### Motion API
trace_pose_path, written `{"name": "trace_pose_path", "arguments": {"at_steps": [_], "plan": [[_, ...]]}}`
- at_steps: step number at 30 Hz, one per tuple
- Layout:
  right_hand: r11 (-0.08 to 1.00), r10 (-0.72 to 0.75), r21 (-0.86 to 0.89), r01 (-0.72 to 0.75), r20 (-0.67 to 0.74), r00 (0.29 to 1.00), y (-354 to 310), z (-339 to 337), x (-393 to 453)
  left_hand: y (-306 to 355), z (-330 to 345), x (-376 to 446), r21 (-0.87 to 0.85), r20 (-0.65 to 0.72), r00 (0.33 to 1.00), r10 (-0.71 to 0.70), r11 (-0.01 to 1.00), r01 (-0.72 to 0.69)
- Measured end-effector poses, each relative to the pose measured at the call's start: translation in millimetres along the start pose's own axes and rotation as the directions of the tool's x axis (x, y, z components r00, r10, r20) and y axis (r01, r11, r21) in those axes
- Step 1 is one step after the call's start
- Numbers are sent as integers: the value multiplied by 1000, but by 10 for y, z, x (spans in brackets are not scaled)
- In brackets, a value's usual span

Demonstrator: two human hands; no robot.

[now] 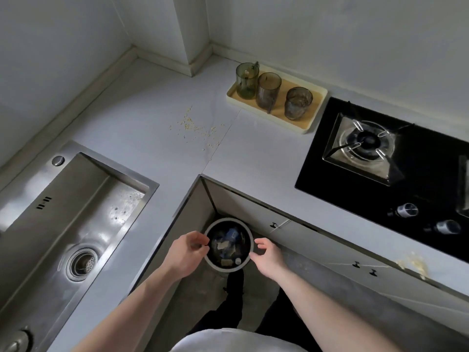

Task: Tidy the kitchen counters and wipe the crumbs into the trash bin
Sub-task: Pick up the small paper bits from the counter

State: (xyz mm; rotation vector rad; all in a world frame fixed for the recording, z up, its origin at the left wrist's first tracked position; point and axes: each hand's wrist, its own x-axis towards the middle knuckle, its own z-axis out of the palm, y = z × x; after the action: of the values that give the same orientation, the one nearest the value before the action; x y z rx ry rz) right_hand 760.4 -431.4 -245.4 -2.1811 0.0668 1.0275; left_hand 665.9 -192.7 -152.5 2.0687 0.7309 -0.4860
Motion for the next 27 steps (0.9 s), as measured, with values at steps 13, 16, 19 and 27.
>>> {"name": "trace_pose_path", "arguments": {"at_steps": [13, 16, 19, 27], "plan": [[933, 87, 352, 80, -434, 897, 1134, -1920, -1747, 1914, 740, -188, 150, 255, 887, 384, 891, -429], [880, 144, 456, 135, -525, 839, 1452, -2321, -2072, 2501, 1148, -361, 89, 273, 842, 465, 860, -503], [853, 157, 488, 184, -577, 801, 1910, -2676, -2373, 3003, 1695, -585, 76, 301, 814, 496, 839, -539], [860, 243, 488, 151, -650, 720, 3240, -3658, -2992, 4084, 3182, -1345, 60, 450, 709, 544, 773, -632]]}}
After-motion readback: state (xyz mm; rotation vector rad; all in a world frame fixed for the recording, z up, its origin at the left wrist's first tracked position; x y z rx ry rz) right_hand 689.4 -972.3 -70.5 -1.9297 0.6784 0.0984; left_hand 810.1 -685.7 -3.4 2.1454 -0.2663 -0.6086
